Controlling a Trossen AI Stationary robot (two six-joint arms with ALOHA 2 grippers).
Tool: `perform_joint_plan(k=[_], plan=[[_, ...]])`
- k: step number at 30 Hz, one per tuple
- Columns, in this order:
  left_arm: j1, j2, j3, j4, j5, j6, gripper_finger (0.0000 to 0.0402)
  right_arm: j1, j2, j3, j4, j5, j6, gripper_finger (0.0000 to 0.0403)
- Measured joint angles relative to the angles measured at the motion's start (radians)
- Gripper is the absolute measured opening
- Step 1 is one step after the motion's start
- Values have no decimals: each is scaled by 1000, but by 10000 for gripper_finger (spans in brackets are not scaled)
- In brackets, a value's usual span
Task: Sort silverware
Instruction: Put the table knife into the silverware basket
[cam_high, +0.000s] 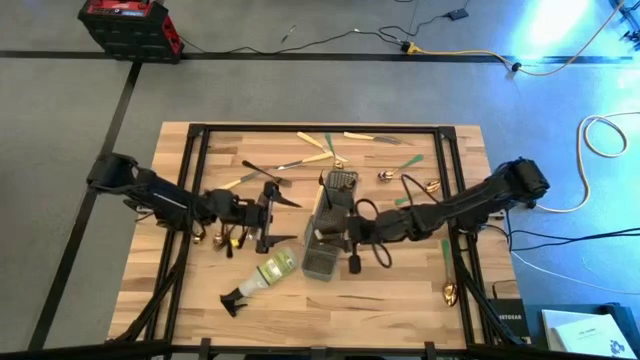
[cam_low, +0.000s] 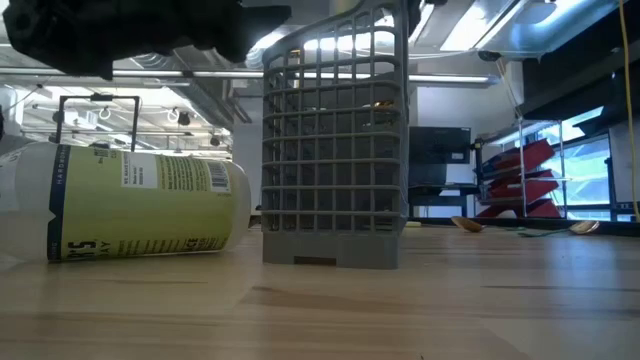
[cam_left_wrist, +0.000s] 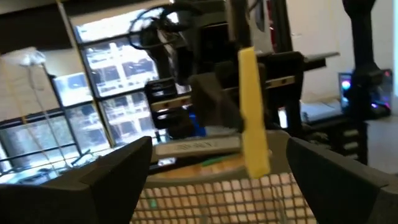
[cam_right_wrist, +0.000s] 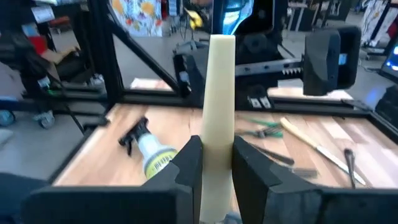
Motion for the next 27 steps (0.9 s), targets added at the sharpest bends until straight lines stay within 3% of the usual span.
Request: perform_joint_plan(k=[9, 17, 27], plan=[[4, 127, 42, 215, 4, -56, 356, -4, 33, 2, 8, 33, -5, 47], [7, 235, 147, 180, 72, -150, 356, -3, 33, 2, 2, 46, -5, 46], [10, 311, 221, 132, 68, -182, 356, -3, 33, 3, -10, 56, 0, 46]])
